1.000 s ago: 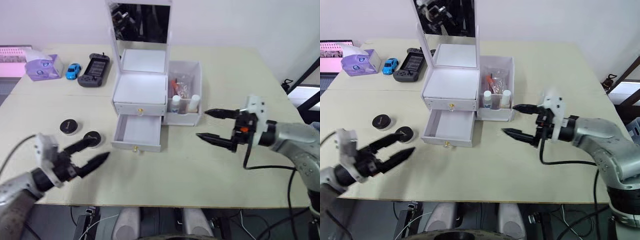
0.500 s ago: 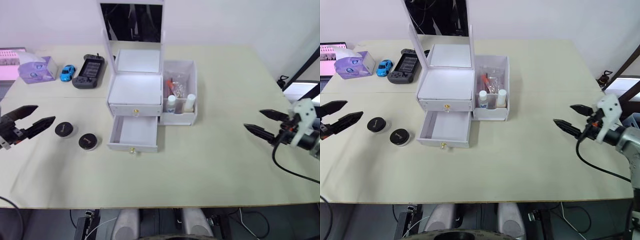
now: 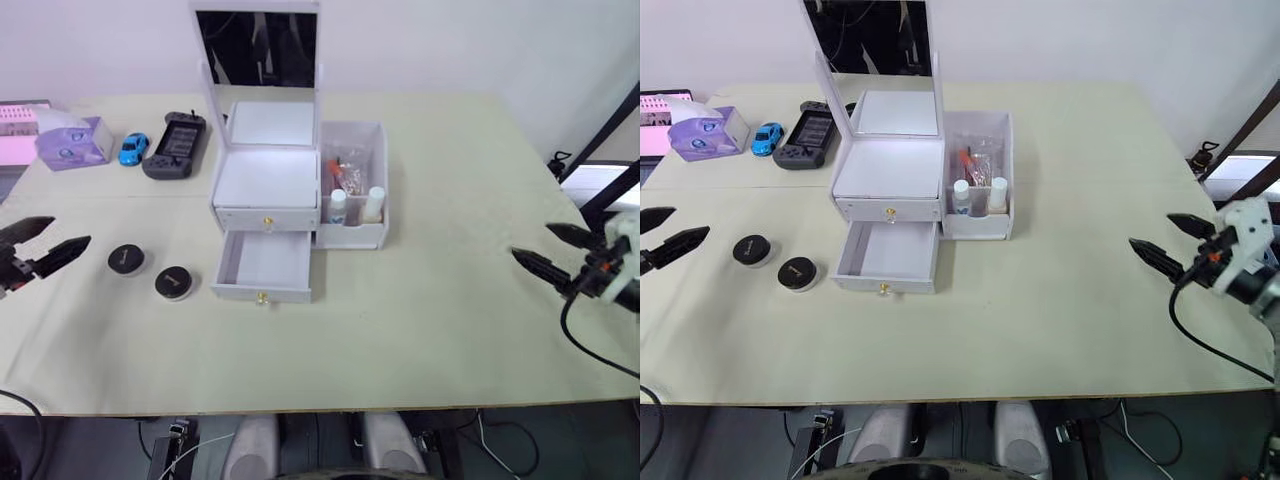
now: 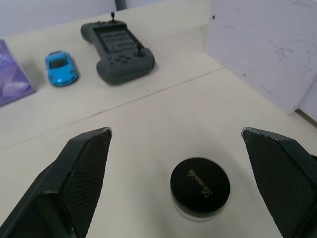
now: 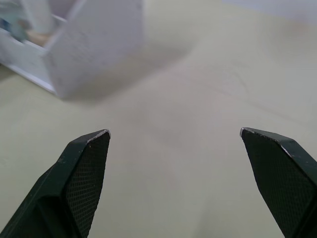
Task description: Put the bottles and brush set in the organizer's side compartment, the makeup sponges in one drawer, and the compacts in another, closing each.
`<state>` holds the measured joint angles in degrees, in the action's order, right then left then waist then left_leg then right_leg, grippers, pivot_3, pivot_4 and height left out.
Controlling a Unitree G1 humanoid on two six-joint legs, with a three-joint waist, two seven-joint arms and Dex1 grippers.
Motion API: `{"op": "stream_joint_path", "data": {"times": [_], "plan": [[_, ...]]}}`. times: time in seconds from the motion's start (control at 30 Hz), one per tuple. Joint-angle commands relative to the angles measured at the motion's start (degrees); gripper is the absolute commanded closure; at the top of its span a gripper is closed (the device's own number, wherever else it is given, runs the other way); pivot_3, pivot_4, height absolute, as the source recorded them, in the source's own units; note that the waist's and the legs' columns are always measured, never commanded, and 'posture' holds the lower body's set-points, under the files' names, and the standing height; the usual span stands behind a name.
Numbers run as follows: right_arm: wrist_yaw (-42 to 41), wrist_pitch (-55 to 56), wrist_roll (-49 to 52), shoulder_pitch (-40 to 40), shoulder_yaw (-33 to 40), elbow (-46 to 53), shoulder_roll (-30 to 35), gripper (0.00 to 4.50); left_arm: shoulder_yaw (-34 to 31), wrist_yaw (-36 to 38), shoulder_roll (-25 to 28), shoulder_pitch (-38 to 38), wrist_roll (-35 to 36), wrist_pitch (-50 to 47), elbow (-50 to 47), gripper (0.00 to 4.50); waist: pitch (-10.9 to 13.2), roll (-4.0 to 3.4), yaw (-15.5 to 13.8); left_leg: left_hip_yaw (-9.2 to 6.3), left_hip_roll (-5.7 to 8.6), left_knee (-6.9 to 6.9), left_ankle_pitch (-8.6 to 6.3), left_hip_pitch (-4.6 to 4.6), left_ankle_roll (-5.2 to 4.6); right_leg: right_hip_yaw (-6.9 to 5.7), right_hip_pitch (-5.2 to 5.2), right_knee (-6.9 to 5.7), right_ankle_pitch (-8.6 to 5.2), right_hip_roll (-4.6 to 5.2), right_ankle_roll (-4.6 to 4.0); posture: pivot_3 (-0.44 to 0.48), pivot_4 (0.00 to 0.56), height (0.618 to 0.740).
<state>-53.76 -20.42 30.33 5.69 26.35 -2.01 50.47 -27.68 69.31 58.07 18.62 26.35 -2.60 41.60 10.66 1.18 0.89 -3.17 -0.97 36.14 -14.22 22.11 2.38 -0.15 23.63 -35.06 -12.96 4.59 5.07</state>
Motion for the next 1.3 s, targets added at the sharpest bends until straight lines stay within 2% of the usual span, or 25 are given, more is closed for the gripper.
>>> {"op": "stream_joint_path", "data": {"times": [0.03,0.2,0.3,0.4,0.53,0.63,0.73,0.87,1.03,1.13,1.3], "plan": [[3.2,-11.9,9.0,6.6,-0.8,6.9,-0.2,0.0,1.0,-2.6,0.1,0.4,-0.3,-2.9,-7.2,0.08,0.0,-0.01,0.0,0.0,0.0,0.0,0.0,0.0,0.0,0.0,0.02,-0.05,0.0,0.0,0.0,0.0,0.15,0.74],[4.9,-23.5,15.1,15.3,-9.5,19.9,0.7,0.0,1.8,-7.0,-2.0,-5.8,1.4,-11.4,-25.2,0.08,0.0,-0.02,0.0,-0.06,-0.01,-0.04,0.01,0.04,0.0,0.0,0.03,-0.03,0.0,-0.01,0.0,0.0,0.15,0.74],[4.4,-25.2,14.4,19.6,-14.4,24.9,1.7,0.0,0.6,-11.4,-3.5,-9.9,2.7,-17.7,-35.3,0.08,0.0,0.01,-0.1,-0.05,0.0,-0.05,0.01,0.15,0.01,0.02,0.11,0.02,-0.04,0.02,0.06,0.0,0.15,0.74],[3.4,-26.5,13.7,26.8,-20.0,27.5,1.5,0.0,-0.4,-17.9,-5.9,-14.7,4.2,-24.8,-47.8,0.08,0.0,-0.01,-0.2,-0.03,0.03,-0.01,0.01,0.26,0.0,0.03,0.21,0.03,-0.04,0.07,0.07,0.0,0.15,0.74],[0.9,-30.6,14.9,35.1,-25.4,26.9,1.0,0.0,-2.8,-22.5,-6.6,-18.9,5.9,-32.4,-56.3,0.08,0.0,0.07,-0.2,-0.07,0.03,0.02,0.01,0.26,0.0,0.02,0.22,-0.01,-0.03,0.03,0.05,0.0,0.15,0.74],[-1.4,-31.2,13.0,39.6,-30.0,25.6,0.2,0.0,-4.7,-23.8,-6.9,-21.7,7.3,-35.6,-59.8,0.08,0.0,0.07,-0.1,-0.09,0.02,0.01,0.01,0.25,0.0,0.01,0.25,-0.02,-0.04,-0.01,0.03,0.0,0.15,0.74],[-1.7,-30.1,9.6,44.1,-34.3,23.8,-2.6,0.0,-6.5,-23.8,-8.0,-26.5,6.7,-34.7,-63.7,0.08,0.0,0.07,0.3,-0.03,0.02,-0.02,0.01,0.26,0.0,0.04,0.31,-0.03,-0.04,0.0,0.03,0.0,0.15,0.74],[-4.6,-30.3,8.0,48.0,-36.8,21.7,-3.7,0.0,-9.5,-26.3,-12.6,-32.8,7.1,-35.0,-67.5,0.08,0.0,0.07,0.1,0.01,0.03,-0.07,0.01,0.32,0.0,0.08,0.42,-0.02,-0.03,0.0,0.01,0.0,0.15,0.74],[-6.7,-30.2,6.5,49.7,-38.3,20.5,-4.5,0.0,-8.0,-29.9,-16.8,-37.4,5.0,-34.2,-69.8,0.08,0.0,0.17,-0.3,-0.02,0.04,0.03,0.01,0.34,0.01,0.06,0.37,-0.02,-0.03,0.02,0.0,0.0,0.15,0.74],[-7.1,-32.4,7.0,50.5,-38.3,20.0,-4.7,0.0,-5.3,-32.0,-18.4,-37.2,3.8,-34.0,-69.4,0.08,0.0,0.16,-0.2,-0.02,0.04,0.1,0.01,0.33,0.01,0.06,0.36,-0.03,0.02,0.02,-0.08,0.0,0.15,0.74],[-5.4,-38.5,9.0,51.3,-36.9,20.2,-5.3,0.0,-0.9,-36.3,-20.9,-32.7,1.9,-34.6,-66.3,0.08,-0.1,0.2,-0.2,-0.08,0.03,0.09,0.02,0.3,0.01,0.03,0.37,-0.09,0.05,-0.02,-0.12,0.0,0.15,0.74]]}}
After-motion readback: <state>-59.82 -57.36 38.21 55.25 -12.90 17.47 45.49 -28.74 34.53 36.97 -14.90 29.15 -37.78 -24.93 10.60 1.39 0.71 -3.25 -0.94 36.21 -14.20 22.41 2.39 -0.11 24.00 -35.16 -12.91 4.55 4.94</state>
